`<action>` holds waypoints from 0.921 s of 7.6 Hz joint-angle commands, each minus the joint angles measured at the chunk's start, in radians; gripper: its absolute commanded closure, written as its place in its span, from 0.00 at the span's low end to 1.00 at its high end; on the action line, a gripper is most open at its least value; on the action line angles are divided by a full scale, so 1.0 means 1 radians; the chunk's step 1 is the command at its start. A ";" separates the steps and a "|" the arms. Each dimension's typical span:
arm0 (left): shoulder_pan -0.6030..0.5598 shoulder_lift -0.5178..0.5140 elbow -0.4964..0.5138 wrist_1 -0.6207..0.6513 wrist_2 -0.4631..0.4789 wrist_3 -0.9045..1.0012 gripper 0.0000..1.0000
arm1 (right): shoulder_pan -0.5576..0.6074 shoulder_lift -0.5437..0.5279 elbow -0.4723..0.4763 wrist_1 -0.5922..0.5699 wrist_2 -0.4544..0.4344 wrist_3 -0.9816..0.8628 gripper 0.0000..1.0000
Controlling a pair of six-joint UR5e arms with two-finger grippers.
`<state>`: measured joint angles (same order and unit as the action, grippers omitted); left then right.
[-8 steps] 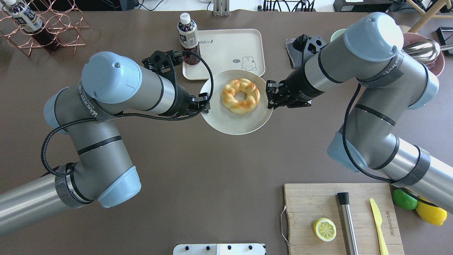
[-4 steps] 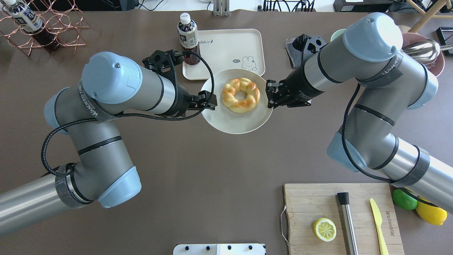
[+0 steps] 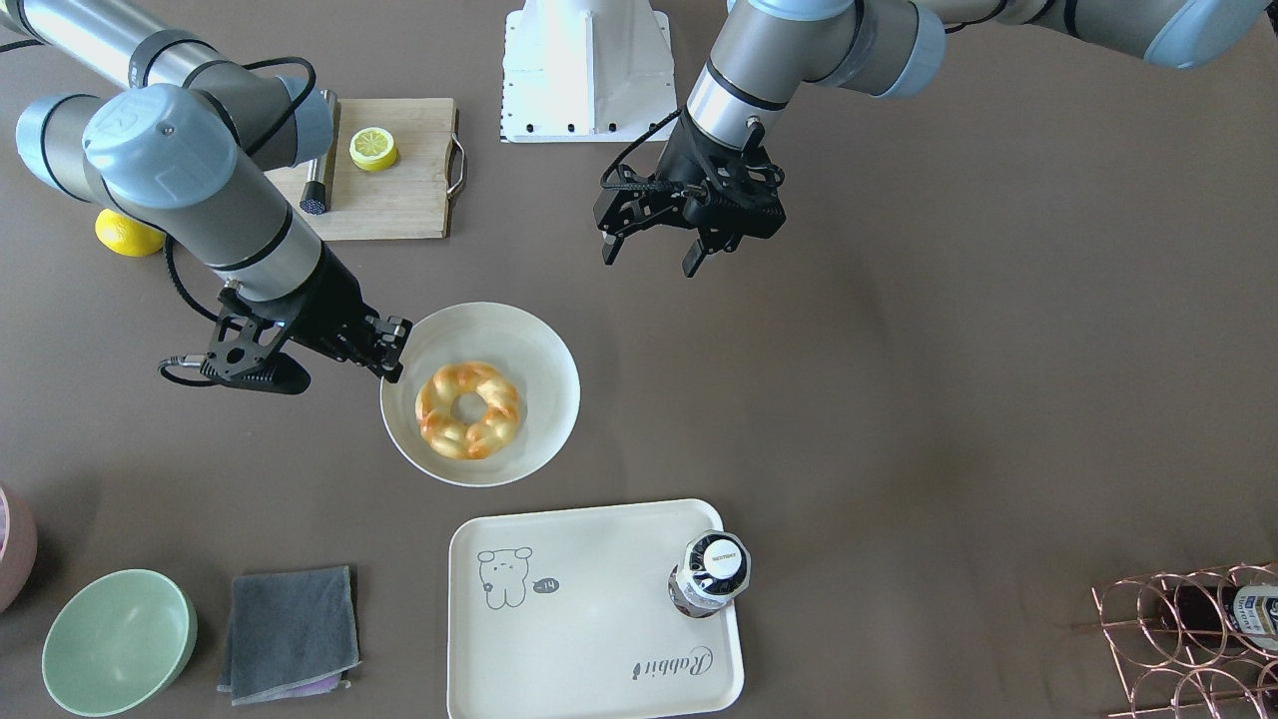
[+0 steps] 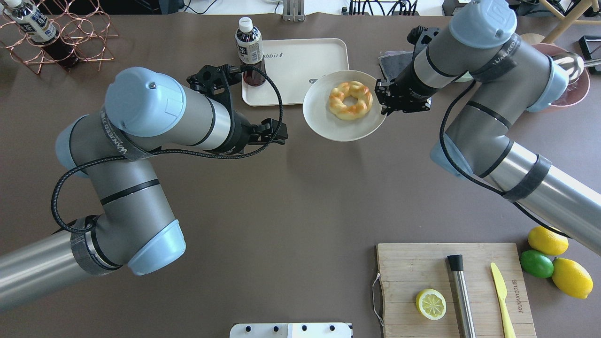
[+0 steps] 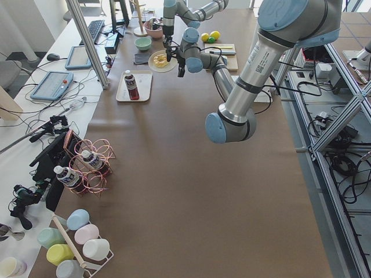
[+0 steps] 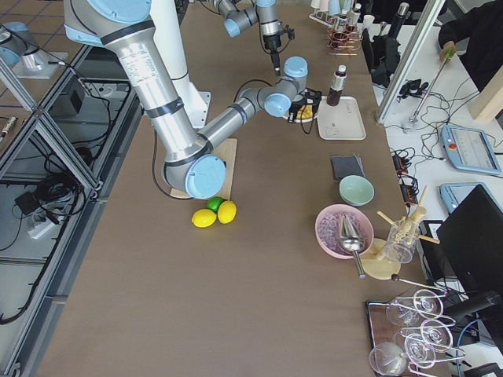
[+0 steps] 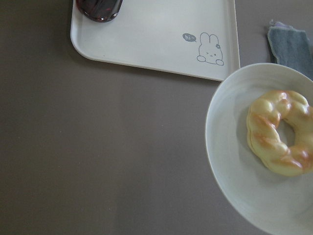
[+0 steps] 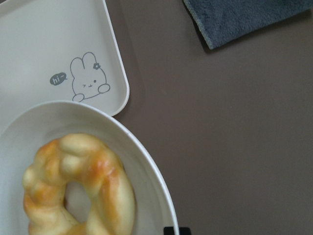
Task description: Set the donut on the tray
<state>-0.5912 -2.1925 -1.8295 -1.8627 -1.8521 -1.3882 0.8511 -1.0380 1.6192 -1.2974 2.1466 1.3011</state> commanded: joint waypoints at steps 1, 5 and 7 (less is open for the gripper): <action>-0.007 0.000 0.001 -0.001 -0.001 0.000 0.02 | 0.084 0.178 -0.248 0.001 0.010 -0.017 1.00; -0.021 0.002 0.004 -0.004 -0.001 0.002 0.02 | 0.063 0.373 -0.639 0.321 -0.025 0.007 1.00; -0.028 0.002 0.006 -0.004 -0.001 0.014 0.02 | 0.025 0.394 -0.749 0.443 -0.103 0.007 1.00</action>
<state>-0.6126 -2.1907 -1.8259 -1.8668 -1.8531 -1.3854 0.9084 -0.6754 0.9785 -0.9605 2.1076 1.3070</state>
